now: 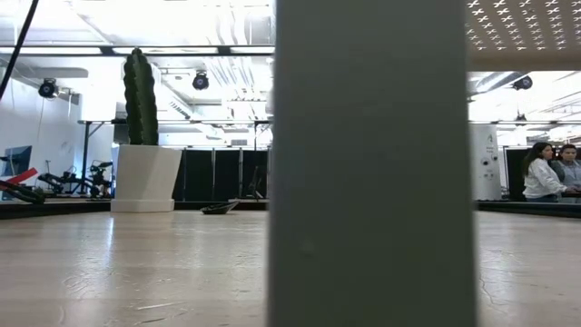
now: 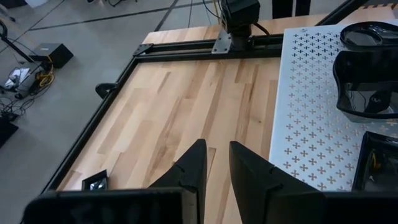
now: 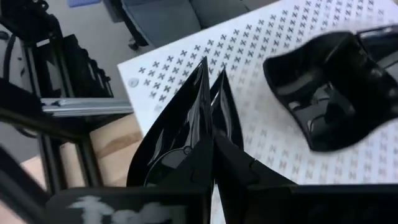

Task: Pick & Place Mini shaped plates
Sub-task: Stack the drop-shaped plate on top of the drop-shaped plate on the shelf

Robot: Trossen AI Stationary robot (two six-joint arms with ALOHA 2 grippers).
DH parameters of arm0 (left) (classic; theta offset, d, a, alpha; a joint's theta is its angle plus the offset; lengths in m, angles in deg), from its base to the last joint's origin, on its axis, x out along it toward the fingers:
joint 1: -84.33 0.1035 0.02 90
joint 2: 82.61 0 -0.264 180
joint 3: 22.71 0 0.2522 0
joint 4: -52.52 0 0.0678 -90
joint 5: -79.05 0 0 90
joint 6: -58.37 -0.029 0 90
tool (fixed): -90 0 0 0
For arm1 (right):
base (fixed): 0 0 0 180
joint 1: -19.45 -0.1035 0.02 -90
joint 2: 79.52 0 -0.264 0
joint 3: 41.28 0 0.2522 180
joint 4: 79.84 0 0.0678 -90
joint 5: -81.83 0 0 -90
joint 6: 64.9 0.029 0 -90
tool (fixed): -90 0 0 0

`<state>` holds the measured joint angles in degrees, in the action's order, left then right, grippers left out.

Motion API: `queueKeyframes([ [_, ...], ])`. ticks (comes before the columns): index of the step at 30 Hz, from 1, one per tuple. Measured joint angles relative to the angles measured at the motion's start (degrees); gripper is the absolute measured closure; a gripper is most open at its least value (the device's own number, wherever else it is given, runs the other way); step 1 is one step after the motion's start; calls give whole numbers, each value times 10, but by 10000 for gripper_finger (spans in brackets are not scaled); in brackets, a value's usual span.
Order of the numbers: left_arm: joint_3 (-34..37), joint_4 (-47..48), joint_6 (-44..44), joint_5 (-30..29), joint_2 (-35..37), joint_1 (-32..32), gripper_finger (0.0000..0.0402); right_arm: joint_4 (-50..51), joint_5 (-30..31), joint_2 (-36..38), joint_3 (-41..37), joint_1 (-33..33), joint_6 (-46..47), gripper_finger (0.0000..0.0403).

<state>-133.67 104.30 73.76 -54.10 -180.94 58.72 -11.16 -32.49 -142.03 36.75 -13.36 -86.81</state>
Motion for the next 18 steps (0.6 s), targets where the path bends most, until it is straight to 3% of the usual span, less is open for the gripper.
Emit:
queueKeyframes([
  [6,0,-1,0,6,0,0,337,-49,-6,-39,1,0,-27,394],
  [11,0,-1,0,6,0,0,337,-77,-57,-60,2,0,-45,394],
  [18,0,-1,-4,7,0,0,337,-93,-57,-68,2,2,-81,394],
])
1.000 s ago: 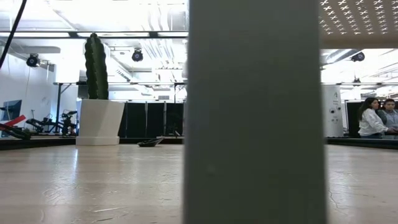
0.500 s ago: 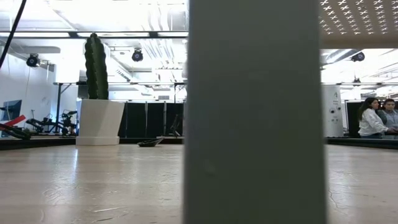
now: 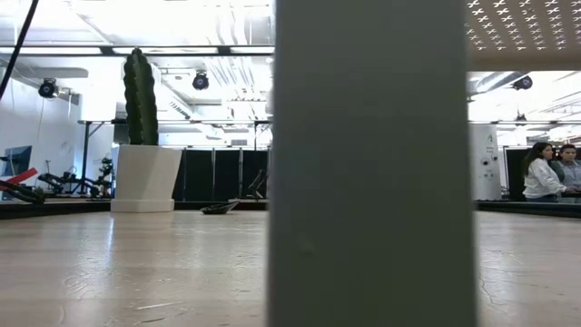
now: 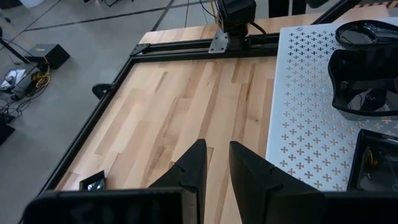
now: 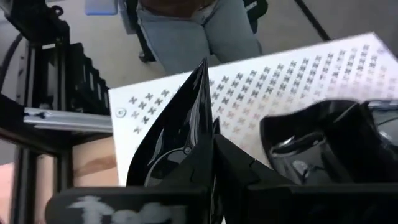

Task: Pick & Place Mini shaped plates
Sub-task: Stack the drop-shaped plate on top of the drop-shaped plate on the shelf

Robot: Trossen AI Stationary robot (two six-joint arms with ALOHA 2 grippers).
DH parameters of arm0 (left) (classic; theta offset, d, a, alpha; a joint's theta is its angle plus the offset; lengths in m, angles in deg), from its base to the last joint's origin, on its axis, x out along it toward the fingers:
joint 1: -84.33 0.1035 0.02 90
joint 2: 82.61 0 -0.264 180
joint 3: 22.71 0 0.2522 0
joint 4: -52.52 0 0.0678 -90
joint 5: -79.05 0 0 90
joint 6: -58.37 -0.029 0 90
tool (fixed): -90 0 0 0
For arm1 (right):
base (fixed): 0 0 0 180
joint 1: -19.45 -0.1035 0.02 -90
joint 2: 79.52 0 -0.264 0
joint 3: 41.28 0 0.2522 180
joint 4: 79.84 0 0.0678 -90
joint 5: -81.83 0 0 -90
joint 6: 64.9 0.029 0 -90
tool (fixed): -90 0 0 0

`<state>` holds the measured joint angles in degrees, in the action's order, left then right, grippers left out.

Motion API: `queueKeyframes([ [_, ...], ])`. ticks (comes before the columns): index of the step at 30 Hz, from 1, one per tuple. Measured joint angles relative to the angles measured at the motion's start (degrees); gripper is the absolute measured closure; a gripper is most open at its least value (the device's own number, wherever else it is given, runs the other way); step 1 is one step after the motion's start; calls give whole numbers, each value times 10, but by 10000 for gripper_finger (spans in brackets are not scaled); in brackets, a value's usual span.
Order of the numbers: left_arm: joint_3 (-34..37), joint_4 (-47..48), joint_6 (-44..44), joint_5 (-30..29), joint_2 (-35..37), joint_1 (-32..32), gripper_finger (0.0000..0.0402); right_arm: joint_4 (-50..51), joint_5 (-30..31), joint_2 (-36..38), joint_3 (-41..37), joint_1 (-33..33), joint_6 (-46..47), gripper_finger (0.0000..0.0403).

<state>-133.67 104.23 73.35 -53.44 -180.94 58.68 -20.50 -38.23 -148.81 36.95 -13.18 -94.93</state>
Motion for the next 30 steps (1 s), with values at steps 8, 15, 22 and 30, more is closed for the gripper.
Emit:
queueKeyframes([
  [8,0,0,0,14,0,0,337,-15,0,-17,-11,0,-10,394],
  [15,0,0,-3,14,0,0,337,-15,0,-26,-11,0,-12,394],
  [22,0,0,-3,14,0,0,337,-13,9,-24,-11,0,-10,394],
  [30,0,0,-3,14,0,0,337,-10,80,-27,-17,1,-7,394],
])
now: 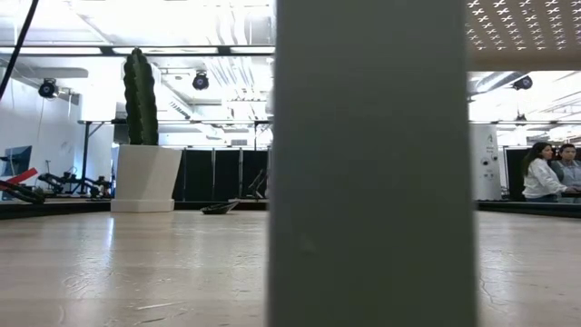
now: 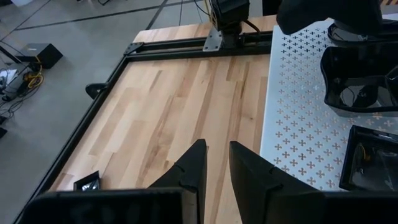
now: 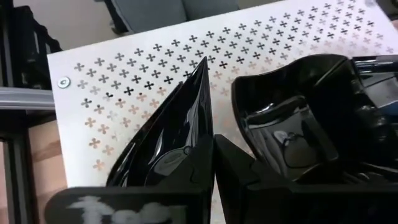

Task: Pick & Place Mini shaped plates
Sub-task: Stack the drop-shaped plate on top of the drop-shaped plate on the shelf

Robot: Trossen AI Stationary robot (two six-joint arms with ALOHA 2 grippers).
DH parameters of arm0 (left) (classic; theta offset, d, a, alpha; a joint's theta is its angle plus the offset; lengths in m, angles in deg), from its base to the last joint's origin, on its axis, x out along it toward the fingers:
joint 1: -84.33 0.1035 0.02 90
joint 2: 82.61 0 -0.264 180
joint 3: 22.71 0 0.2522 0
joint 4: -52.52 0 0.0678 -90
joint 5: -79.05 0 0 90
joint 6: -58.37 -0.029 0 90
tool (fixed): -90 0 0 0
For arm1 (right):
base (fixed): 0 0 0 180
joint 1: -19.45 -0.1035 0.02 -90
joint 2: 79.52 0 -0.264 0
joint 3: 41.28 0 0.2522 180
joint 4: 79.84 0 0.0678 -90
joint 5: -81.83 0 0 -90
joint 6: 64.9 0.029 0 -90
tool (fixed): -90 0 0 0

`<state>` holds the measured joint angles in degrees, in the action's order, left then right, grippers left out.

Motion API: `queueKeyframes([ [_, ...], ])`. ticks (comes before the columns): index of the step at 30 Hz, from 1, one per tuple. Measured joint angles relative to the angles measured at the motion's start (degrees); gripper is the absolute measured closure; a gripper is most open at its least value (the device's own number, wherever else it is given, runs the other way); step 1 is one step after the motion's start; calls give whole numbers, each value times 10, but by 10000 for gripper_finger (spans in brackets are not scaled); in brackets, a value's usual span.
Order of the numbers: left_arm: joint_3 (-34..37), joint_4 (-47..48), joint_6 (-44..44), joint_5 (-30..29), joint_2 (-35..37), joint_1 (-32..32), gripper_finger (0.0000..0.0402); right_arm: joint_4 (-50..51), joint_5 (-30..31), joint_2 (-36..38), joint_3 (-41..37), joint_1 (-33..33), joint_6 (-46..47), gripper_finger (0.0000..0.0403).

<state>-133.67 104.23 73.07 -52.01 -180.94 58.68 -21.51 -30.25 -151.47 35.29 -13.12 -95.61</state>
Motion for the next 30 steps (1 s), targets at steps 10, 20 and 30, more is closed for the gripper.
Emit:
queueKeyframes([
  [10,0,0,0,0,0,0,337,1,0,-1,0,-1,49,394],
  [20,0,0,0,1,0,0,337,8,-2,-1,0,-1,98,394],
  [30,0,0,0,1,0,0,337,58,-24,3,7,-1,64,393],
])
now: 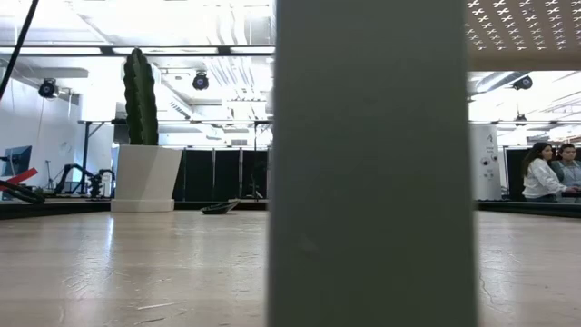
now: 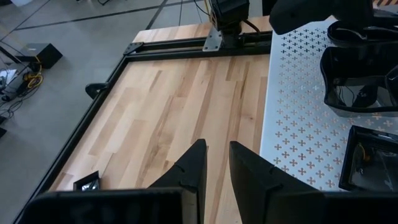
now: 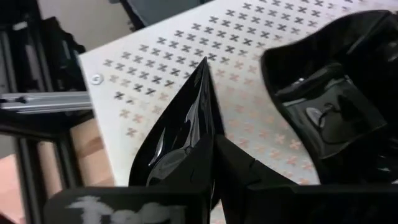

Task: Pick & Place Mini shaped plates
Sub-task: Stack the drop-shaped plate on top of the drop-shaped plate on the shelf

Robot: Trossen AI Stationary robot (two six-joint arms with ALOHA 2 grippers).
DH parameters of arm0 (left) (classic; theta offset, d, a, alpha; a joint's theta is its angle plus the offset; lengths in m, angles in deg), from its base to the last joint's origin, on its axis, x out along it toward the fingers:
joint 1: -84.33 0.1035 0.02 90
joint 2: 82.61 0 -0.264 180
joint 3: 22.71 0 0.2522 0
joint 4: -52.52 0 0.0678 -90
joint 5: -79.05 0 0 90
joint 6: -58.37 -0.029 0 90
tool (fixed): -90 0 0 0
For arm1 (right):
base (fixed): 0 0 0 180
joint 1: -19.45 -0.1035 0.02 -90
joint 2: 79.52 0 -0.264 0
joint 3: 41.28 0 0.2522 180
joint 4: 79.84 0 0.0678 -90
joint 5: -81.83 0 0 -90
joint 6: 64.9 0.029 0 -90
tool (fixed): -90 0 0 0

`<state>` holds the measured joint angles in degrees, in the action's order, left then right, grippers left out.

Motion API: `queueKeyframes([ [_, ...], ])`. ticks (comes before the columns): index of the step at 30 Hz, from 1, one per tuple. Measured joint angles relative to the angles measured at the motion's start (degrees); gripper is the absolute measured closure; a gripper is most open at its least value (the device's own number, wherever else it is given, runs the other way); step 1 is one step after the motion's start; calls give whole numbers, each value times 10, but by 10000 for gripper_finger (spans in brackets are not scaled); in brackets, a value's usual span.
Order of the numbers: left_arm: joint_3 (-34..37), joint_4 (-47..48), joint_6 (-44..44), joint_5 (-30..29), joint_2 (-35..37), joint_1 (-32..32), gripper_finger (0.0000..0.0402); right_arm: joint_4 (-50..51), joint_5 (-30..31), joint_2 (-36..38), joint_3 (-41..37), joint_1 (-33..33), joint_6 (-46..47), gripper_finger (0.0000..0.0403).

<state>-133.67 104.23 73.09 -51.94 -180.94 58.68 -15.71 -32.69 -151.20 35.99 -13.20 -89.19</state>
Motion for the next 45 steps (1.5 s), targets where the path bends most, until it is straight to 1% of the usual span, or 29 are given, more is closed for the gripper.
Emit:
queueKeyframes([
  [2,0,0,0,0,0,0,337,0,-8,0,0,0,1,394],
  [14,0,-4,0,0,0,0,337,-4,-8,-6,-2,0,-2,392],
  [19,0,-5,0,0,0,0,337,-14,19,-6,-2,0,0,363],
  [25,0,-5,0,0,0,0,337,-12,20,-5,2,0,1,323],
  [31,0,-5,0,0,0,1,337,-6,21,-3,31,0,25,308],
  [34,0,5,3,0,0,2,337,12,21,-3,57,0,48,314],
  [38,0,35,4,0,0,6,337,20,26,-3,89,0,77,337],
  [41,0,72,15,1,5,14,337,19,65,-3,114,0,91,361],
  [45,0,125,29,0,20,31,337,19,152,-3,142,0,113,389],
])
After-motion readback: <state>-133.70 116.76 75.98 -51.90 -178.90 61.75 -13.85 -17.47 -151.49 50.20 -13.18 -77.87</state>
